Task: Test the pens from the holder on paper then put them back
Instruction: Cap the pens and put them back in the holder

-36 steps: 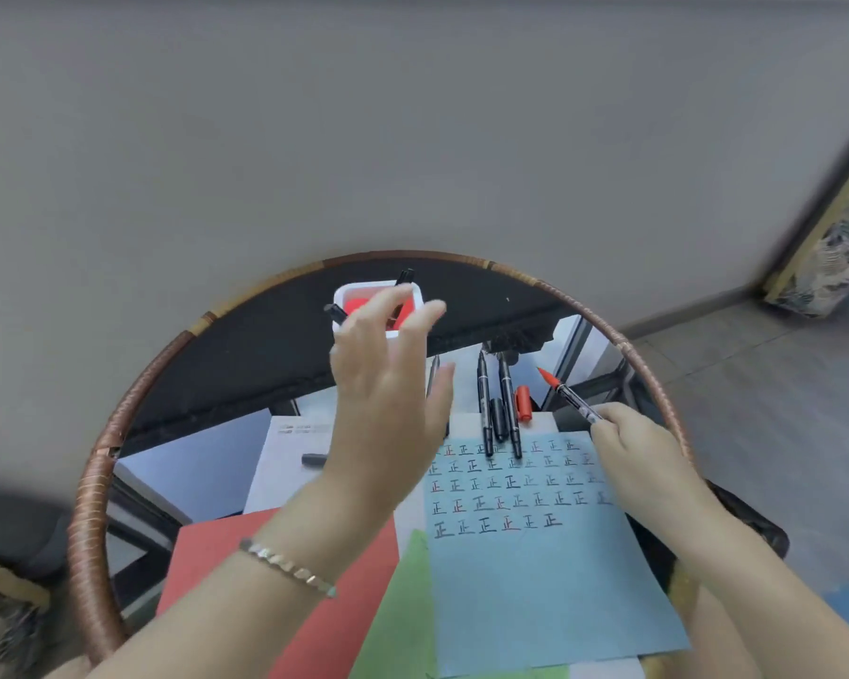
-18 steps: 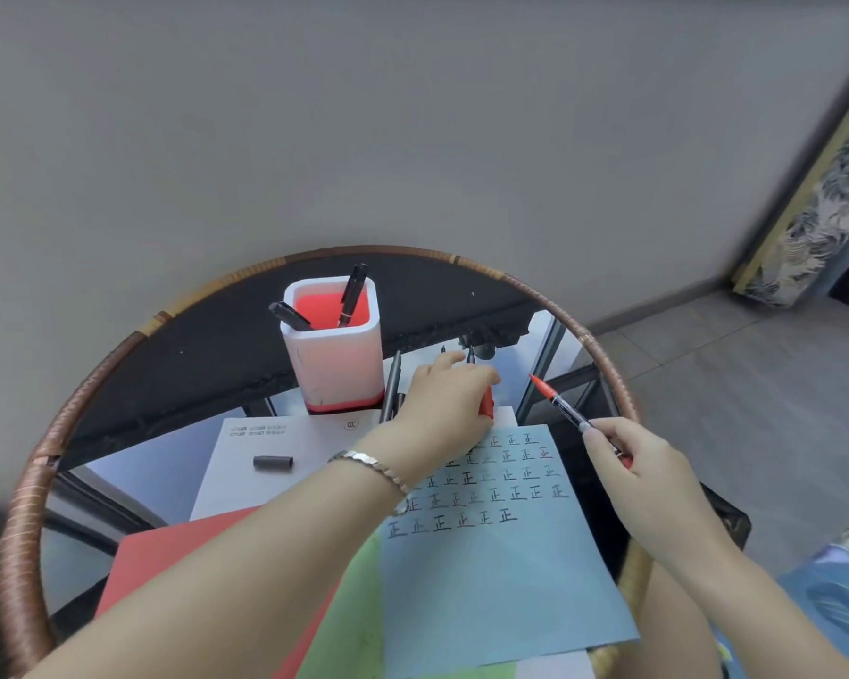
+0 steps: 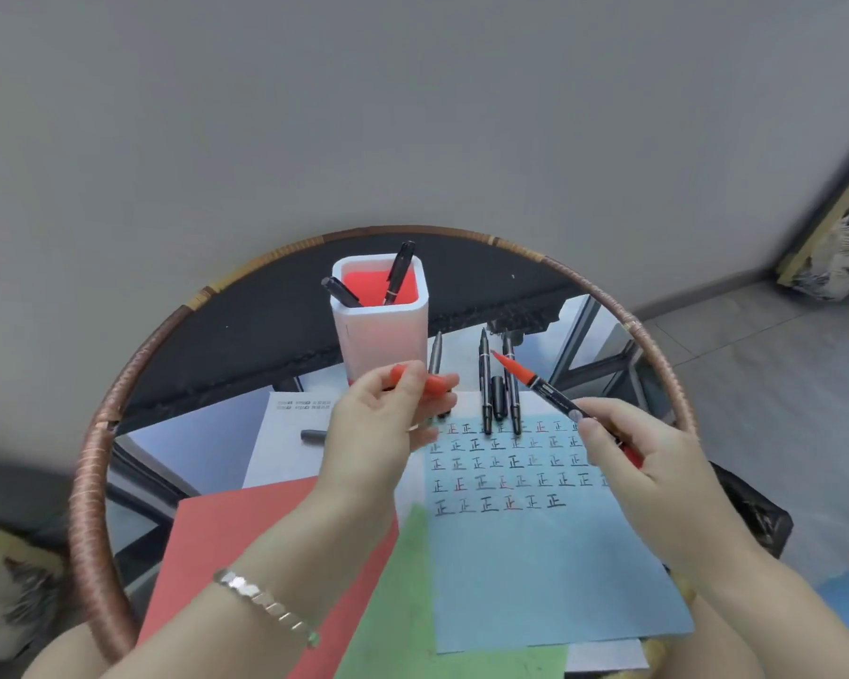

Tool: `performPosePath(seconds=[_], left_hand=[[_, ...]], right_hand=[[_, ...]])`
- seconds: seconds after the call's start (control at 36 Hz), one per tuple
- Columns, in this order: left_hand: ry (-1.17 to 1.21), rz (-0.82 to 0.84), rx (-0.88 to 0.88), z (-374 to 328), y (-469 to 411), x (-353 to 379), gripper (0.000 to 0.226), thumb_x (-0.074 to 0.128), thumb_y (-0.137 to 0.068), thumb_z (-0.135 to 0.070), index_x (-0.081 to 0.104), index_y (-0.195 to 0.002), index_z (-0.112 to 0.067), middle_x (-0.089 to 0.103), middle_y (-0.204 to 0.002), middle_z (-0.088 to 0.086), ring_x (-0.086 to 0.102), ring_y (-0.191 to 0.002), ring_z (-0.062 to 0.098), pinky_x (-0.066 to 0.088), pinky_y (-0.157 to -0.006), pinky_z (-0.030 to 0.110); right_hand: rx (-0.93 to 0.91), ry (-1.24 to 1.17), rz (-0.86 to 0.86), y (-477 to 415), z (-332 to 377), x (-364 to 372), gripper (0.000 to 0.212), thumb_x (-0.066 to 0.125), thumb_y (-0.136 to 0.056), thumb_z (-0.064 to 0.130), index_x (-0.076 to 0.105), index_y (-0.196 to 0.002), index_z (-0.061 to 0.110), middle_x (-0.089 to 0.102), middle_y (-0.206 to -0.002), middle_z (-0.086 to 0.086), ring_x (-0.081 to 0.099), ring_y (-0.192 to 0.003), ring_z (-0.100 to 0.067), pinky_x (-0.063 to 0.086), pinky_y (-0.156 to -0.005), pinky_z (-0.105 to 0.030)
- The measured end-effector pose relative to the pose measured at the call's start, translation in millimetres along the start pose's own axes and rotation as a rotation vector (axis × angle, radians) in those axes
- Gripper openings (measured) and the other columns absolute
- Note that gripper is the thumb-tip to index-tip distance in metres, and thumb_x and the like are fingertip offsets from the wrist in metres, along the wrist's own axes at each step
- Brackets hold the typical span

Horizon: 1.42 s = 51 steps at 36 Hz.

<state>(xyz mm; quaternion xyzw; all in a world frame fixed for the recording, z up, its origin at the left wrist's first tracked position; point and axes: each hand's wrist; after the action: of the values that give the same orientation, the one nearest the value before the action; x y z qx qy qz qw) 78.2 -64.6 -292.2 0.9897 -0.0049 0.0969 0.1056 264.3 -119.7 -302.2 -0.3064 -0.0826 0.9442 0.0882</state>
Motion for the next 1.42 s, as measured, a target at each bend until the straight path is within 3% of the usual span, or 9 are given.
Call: performPosePath(seconds=[0.14,0.28,0.36,0.44,0.56,0.75,1.0,1.22,1.42], left_hand=[[0.170,-0.064,-0.114,-5,10,-26,0.016,0.056,-0.088,-0.024,0.063,-0.092,-0.011,0.075,-0.085,-0.007,0.068,-0.078,0.001,0.047,-0.067,0.021],[0.280,-0.072,-0.147,-1,20,-39,0.017,0.061,-0.075,-0.027,0.068,-0.079,-0.013,0.072,-0.076,-0.005,0.067,-0.074,0.004,0.053,-0.062,0.018],[0.322,-0.087,-0.168,2,22,-43,0.016,0.061,-0.073,-0.027,0.069,-0.076,-0.013,0.072,-0.075,-0.003,0.066,-0.074,0.006,0.053,-0.064,0.020],[0.353,-0.093,-0.174,3,23,-44,0.017,0.062,-0.066,-0.027,0.071,-0.071,-0.013,0.072,-0.074,-0.002,0.067,-0.071,0.006,0.054,-0.062,0.019],[0.372,-0.071,-0.163,1,23,-43,0.017,0.062,-0.064,-0.028,0.071,-0.069,-0.014,0.072,-0.072,-0.003,0.067,-0.069,0.006,0.053,-0.060,0.019],[0.335,-0.025,-0.138,-4,27,-36,0.021,0.062,-0.066,-0.029,0.068,-0.078,-0.012,0.071,-0.074,-0.004,0.066,-0.068,0.004,0.053,-0.058,0.017],[-0.020,-0.006,0.079,-4,34,-25,0.008,0.064,-0.080,-0.013,0.070,-0.075,-0.011,0.074,-0.072,0.001,0.067,-0.067,0.008,0.054,-0.065,0.020],[0.028,0.131,0.055,-6,35,-23,0.010,0.064,-0.070,-0.015,0.070,-0.073,-0.007,0.072,-0.065,-0.001,0.065,-0.059,0.006,0.052,-0.058,0.015],[0.031,0.184,0.213,-9,38,-20,0.010,0.063,-0.076,-0.001,0.069,-0.070,-0.008,0.072,-0.065,0.005,0.067,-0.059,0.015,0.053,-0.058,0.020]], right_hand=[[-0.125,-0.023,0.070,-1,13,15,0.021,0.045,-0.083,0.030,0.057,-0.090,0.045,0.059,-0.078,0.010,0.051,-0.056,-0.001,0.034,-0.050,-0.008],[-0.221,-0.001,0.140,3,21,27,0.023,0.049,-0.085,0.030,0.055,-0.099,0.047,0.060,-0.081,0.036,0.056,-0.072,0.010,0.037,-0.062,-0.002],[-0.244,0.003,0.150,5,21,31,0.028,0.042,-0.082,0.041,0.062,-0.101,0.046,0.060,-0.082,0.032,0.056,-0.076,0.003,0.039,-0.063,-0.004],[-0.246,0.022,0.151,6,18,32,0.035,0.039,-0.082,0.043,0.050,-0.115,0.043,0.060,-0.086,0.029,0.056,-0.077,0.001,0.039,-0.063,-0.006],[-0.243,0.042,0.144,8,15,31,0.034,0.039,-0.082,0.044,0.050,-0.114,0.043,0.060,-0.087,0.026,0.056,-0.078,-0.001,0.039,-0.063,-0.007],[-0.257,0.044,0.125,9,13,29,0.034,0.039,-0.081,0.045,0.049,-0.114,0.045,0.061,-0.088,0.023,0.056,-0.079,-0.004,0.042,-0.064,-0.012],[-0.351,0.146,0.032,8,12,27,0.032,0.039,-0.089,0.055,0.057,-0.107,0.036,0.064,-0.073,0.010,0.057,-0.066,-0.009,0.046,-0.055,-0.026],[-0.447,0.135,0.006,8,17,22,0.031,0.051,-0.087,0.040,0.072,-0.096,0.019,0.047,-0.056,0.014,0.042,-0.052,-0.006,0.039,-0.048,-0.022],[-0.310,-0.047,0.044,10,25,19,0.040,0.045,-0.083,0.062,0.062,-0.103,0.032,0.064,-0.069,0.006,0.054,-0.052,-0.010,0.041,-0.049,-0.017]])
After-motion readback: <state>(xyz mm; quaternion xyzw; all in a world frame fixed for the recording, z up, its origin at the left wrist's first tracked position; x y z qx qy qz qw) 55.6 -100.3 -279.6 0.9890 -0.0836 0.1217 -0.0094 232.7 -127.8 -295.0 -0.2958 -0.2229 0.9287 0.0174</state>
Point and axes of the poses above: each hand's wrist, its own y-axis away from the middle knuckle, its own x-axis out of the palm, z = x × y
